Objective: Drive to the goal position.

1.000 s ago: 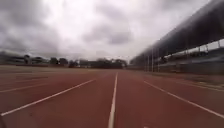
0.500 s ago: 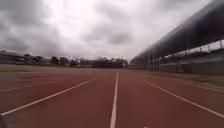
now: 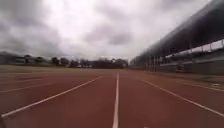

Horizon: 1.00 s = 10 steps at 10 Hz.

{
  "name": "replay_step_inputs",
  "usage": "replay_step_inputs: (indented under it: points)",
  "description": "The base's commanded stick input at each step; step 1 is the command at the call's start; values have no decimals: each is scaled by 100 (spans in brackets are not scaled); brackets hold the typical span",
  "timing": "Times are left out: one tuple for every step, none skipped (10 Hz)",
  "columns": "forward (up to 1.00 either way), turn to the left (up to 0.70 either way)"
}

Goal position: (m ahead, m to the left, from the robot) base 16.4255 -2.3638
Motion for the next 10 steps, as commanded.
replay_step_inputs:
  points:
    - [70,0]
    - [70,0]
    - [70,0]
    - [70,0]
    - [70,0]
    - [70,0]
    - [70,0]
    - [70,0]
    - [70,0]
    - [70,0]
